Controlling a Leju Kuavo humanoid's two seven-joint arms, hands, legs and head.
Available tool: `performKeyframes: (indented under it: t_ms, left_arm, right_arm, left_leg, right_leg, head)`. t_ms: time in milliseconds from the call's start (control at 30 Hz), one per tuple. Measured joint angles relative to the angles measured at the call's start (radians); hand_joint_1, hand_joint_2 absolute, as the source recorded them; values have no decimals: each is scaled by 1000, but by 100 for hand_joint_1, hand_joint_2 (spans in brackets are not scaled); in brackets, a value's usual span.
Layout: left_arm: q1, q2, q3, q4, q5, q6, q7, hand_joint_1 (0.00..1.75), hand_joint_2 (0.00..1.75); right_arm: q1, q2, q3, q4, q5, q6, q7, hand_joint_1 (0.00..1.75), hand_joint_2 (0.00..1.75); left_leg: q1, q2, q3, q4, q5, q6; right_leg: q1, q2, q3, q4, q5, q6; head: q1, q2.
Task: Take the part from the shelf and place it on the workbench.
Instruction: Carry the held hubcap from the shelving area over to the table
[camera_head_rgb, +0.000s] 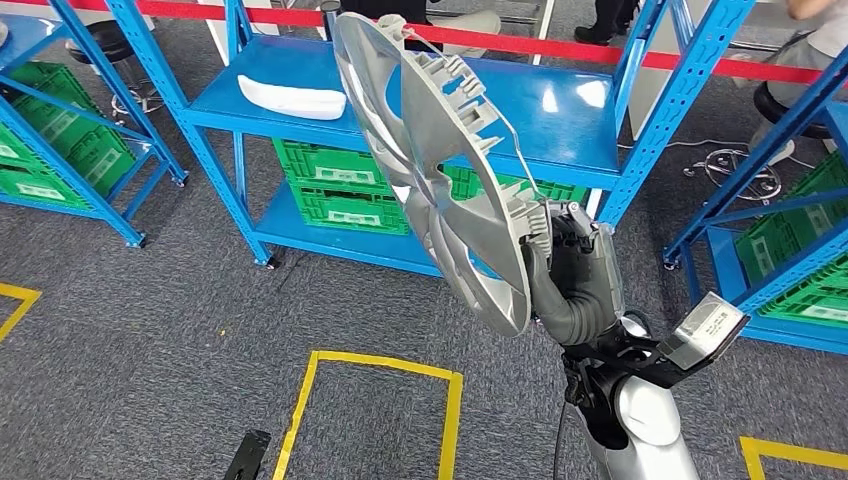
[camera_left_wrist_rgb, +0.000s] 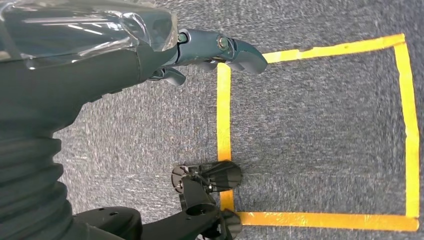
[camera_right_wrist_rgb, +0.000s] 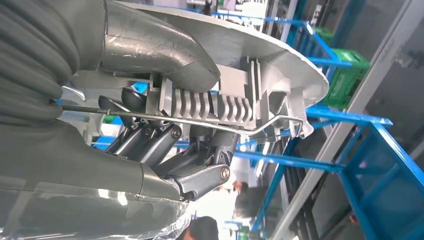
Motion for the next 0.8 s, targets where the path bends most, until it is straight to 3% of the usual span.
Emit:
performKeyframes:
  t_ms: [67,167,233,267,333,400,433,467,533,567,633,700,767,800]
  left_arm:
    - [0,-1,0,0,-1,1,0,0,175]
    - [3,0,0,0,-1,7,4,0,175]
    - [6,0,0,0,-1,12,6,0,175]
    - [7,0,-1,0,-1,14,7,0,175]
    - [6,0,-1,0,-1,15,7,0,175]
    - [7,0,-1,0,-1,16,7,0,175]
    - [7,0,-1,0,-1,16,7,0,175]
    - [7,0,-1,0,-1,16,7,0,175]
    - [6,2,-1,0,-1,16,7,0,175]
    - [5,3,-1,0,-1,16,7,0,175]
    - [3,5,-1,0,-1,16,7,0,175]
    - [4,7,-1,0,-1,17,7,0,175]
    - [3,6,-1,-1,-1,17,7,0,175]
    - [2,5,-1,-1,0,17,7,0,175]
  right_arm:
    - [0,-1,-2,-2,0,2,0,175,175]
    - [1,0,-3,-4,0,5,-1,175,175]
    - [2,3,-3,-4,0,7,0,175,175]
    - [2,4,-3,-4,0,8,0,175,175]
    - [2,6,-3,-4,0,8,0,175,175]
    - [3,6,-3,-4,0,8,0,175,175]
    - [3,6,-3,-4,0,8,0,175,175]
    - [3,6,-3,-4,0,8,0,175,175]
    - [2,8,-3,-4,0,8,0,175,175]
    - [2,9,-3,-4,0,8,0,175,175]
    - [2,10,-3,-4,0,8,0,175,175]
    - [2,11,-3,-4,0,9,0,175,175]
    - [1,11,-3,-5,0,9,0,175,175]
    - [2,10,-4,-5,0,9,0,175,175]
  left_leg:
    - [-3,-19,-9,13,-4,-9]
    - [-3,-34,-22,22,-5,-19]
    - [-2,-9,-34,46,-21,-29]
    - [-1,13,-51,85,-44,-35]
    - [4,51,-112,214,-107,-46]
    - [10,59,-164,313,-137,-51]
    - [11,60,-163,308,-125,-49]
    - [11,64,-141,262,-96,-46]
    - [2,97,-65,117,-35,-29]
    - [-5,114,-37,63,-20,-20]
    - [-15,129,-22,26,-16,-9]
    - [-13,108,-17,12,-7,-3]
    - [-6,85,-5,-11,7,5]
    - [-3,72,0,-19,13,9]
  right_leg:
    - [0,22,55,-109,35,-4]
    - [2,20,63,-126,42,-24]
    - [-1,8,65,-128,44,-33]
    - [-4,1,66,-128,45,-38]
    - [-2,-14,66,-128,43,-43]
    - [0,-31,66,-128,42,-44]
    - [1,-39,67,-128,41,-45]
    - [3,-48,68,-128,40,-45]
    - [6,-62,71,-129,38,-44]
    - [8,-68,72,-130,37,-42]
    - [11,-84,73,-132,35,-36]
    - [12,-100,76,-136,33,-29]
    - [11,-77,62,-101,10,-27]
    - [9,-56,40,-52,-13,-30]
  head:
    - [0,0]
    - [-2,0]
    - [-3,0]
    - [-4,0]
    - [-7,0]
    - [-7,0]
    - [-7,0]
    - [-7,0]
    - [-6,0]
    - [-6,0]
    - [-7,0]
    - [-8,0]
    - [-6,0]
    - [-3,0]
